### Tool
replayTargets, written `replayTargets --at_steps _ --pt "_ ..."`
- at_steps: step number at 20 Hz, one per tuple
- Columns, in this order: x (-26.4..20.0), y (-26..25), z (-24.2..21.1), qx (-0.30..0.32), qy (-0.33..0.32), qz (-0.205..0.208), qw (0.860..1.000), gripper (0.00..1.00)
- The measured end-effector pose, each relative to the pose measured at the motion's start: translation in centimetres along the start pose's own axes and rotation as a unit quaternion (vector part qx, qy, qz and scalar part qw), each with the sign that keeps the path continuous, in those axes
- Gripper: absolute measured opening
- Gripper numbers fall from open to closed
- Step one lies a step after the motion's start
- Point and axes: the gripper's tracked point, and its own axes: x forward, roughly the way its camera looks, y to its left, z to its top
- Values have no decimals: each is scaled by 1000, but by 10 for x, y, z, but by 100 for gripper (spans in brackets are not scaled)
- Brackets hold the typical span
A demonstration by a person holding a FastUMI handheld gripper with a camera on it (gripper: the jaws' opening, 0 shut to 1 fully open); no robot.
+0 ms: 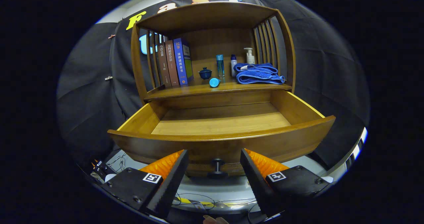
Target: Pull open the drawer, take out the items inside it, and place them on the countertop above the cabinet.
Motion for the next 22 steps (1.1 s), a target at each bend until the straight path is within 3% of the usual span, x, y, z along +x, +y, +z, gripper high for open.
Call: replayTargets --at_steps 9,22 --pt "16 -6 12 14 13 -10 1000 100" --pt "117 -4 45 30 38 -3 999 100"
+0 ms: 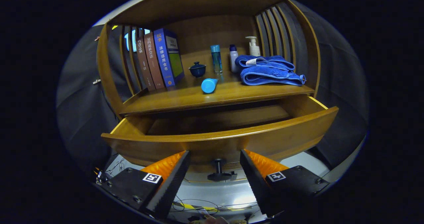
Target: Pull open the drawer, take out the items inside it, and place them on the countertop above the cabinet.
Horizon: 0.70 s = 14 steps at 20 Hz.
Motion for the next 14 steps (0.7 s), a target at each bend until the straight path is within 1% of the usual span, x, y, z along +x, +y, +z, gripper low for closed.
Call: replayTargets --at_steps 14 --pt "56 2 27 1 -5 3 1000 100"
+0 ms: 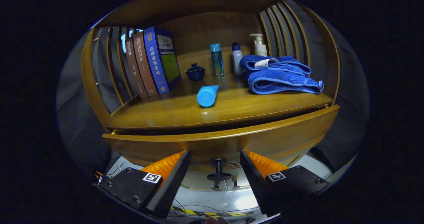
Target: Pull open the drawer, take out the items inside it, and place them on the countertop above the cabinet.
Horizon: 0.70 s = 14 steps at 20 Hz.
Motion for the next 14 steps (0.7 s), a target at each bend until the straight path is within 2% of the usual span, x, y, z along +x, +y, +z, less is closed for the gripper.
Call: replayTargets --at_steps 14 --pt "6 1 3 -11 1 -13 1000 100"
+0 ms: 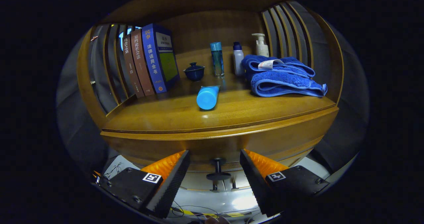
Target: Pull open the drawer, take out the items inside it, and place them on the countertop above the cabinet.
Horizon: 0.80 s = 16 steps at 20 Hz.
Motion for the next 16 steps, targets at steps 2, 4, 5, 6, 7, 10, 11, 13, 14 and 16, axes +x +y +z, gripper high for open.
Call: replayTargets --at_steps 2,4,5,6,7,10,11,13,14,16 --pt "-5 0 8 -5 -14 -1 1000 100" --pt "-14 -3 16 -11 -24 -7 1000 100" --pt "-19 -2 22 -10 -31 -6 999 100" --pt "-25 -2 28 -6 -38 -6 999 100" --pt "-32 -1 36 -3 -44 -5 999 100" --pt "-62 2 69 2 -81 1 997 100" --pt "-78 4 85 2 -99 3 995 100" --pt "-107 6 108 -4 -131 5 991 100" --pt "-122 7 119 -7 -147 7 989 100" --pt "-152 9 135 -14 -174 9 985 100"
